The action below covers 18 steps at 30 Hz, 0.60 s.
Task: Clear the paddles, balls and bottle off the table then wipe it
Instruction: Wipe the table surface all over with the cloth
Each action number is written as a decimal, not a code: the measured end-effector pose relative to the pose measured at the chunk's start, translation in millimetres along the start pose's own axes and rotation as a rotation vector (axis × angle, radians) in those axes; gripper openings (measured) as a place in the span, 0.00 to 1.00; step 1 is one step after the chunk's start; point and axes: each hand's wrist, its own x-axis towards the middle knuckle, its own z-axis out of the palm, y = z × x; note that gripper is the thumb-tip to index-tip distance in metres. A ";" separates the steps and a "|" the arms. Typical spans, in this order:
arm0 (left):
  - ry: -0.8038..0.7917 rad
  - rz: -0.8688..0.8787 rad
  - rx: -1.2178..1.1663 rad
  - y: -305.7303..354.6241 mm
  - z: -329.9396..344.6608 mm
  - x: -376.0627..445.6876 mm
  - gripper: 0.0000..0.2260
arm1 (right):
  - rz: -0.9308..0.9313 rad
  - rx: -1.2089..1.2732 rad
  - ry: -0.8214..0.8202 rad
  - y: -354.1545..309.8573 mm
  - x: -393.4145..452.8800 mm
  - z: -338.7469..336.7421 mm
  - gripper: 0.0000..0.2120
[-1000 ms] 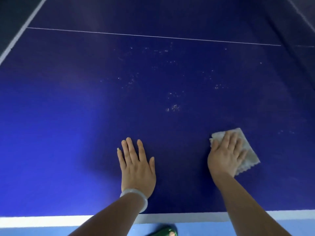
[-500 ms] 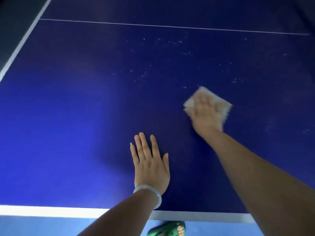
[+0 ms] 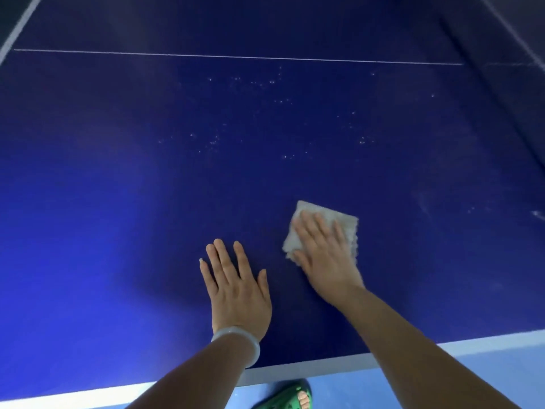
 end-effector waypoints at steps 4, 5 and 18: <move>-0.031 -0.014 0.017 1.4 -1.1 -0.1 0.31 | 0.665 0.128 0.030 77.5 -30.3 -8.9 0.28; -0.033 -0.019 0.016 1.6 -1.5 0.0 0.31 | 0.795 0.176 0.035 79.1 -35.6 -11.8 0.28; -0.047 0.035 -0.119 -9.1 -7.3 -1.6 0.28 | 0.276 0.092 -0.032 -24.1 -34.5 4.0 0.29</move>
